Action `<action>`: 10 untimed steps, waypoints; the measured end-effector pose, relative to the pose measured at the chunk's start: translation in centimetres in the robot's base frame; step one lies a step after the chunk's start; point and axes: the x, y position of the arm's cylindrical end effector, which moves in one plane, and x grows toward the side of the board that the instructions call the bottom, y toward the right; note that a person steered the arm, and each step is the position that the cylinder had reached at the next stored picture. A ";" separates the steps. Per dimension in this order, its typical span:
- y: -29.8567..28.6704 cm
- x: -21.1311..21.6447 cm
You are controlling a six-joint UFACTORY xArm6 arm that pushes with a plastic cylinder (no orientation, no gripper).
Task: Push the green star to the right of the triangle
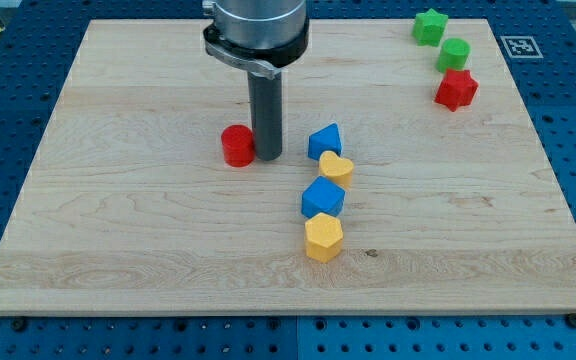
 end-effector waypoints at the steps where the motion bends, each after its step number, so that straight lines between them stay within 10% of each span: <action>1: -1.4 0.0; 5: 5.2 -24.9; 10: 28.2 -24.9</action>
